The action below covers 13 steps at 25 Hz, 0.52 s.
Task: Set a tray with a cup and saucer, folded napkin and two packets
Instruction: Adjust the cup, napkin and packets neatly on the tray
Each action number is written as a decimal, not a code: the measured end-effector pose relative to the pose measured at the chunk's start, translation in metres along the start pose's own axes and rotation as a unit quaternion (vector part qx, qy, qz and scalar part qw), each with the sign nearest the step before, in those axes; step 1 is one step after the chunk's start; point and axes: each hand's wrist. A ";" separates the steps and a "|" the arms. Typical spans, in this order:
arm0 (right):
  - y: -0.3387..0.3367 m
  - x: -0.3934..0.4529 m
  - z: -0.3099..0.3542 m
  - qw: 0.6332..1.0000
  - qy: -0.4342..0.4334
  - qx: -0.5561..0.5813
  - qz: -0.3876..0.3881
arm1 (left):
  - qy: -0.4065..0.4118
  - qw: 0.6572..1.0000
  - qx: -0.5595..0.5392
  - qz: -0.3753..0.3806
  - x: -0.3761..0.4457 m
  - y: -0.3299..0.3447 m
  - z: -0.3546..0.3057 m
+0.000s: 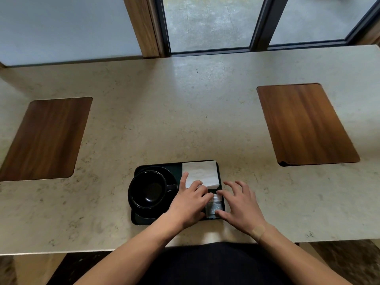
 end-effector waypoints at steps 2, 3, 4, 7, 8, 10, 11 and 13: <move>0.000 0.001 0.000 1.000 0.002 0.003 0.004 | -0.001 1.000 -0.009 -0.008 0.001 -0.001 -0.001; -0.001 0.002 0.000 1.000 0.003 0.005 0.005 | -0.002 1.000 -0.013 -0.012 0.001 -0.001 -0.001; -0.001 0.002 0.000 1.000 0.004 0.006 0.007 | -0.003 1.000 -0.017 -0.014 0.002 -0.001 -0.001; -0.002 0.003 0.000 1.000 0.004 0.006 0.011 | -0.003 0.999 -0.027 -0.024 0.003 -0.001 0.000; -0.002 0.003 0.001 1.000 0.005 0.008 0.011 | -0.001 0.999 -0.032 -0.028 0.003 -0.001 0.000; -0.002 0.003 0.001 1.000 0.007 0.007 0.011 | 0.003 0.999 -0.036 -0.033 0.003 0.000 0.001; -0.002 0.003 0.001 1.000 0.007 0.003 0.011 | 0.004 0.999 -0.035 -0.035 0.003 0.000 0.001; -0.001 0.002 0.002 1.000 0.008 0.001 0.012 | 0.006 0.999 -0.034 -0.035 0.003 0.001 0.001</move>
Point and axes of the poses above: each hand's wrist, its own x-axis towards the middle knuckle, its own y-axis out of the palm, z = x × y, and after that the axes turned 11 degrees about y, right-handed
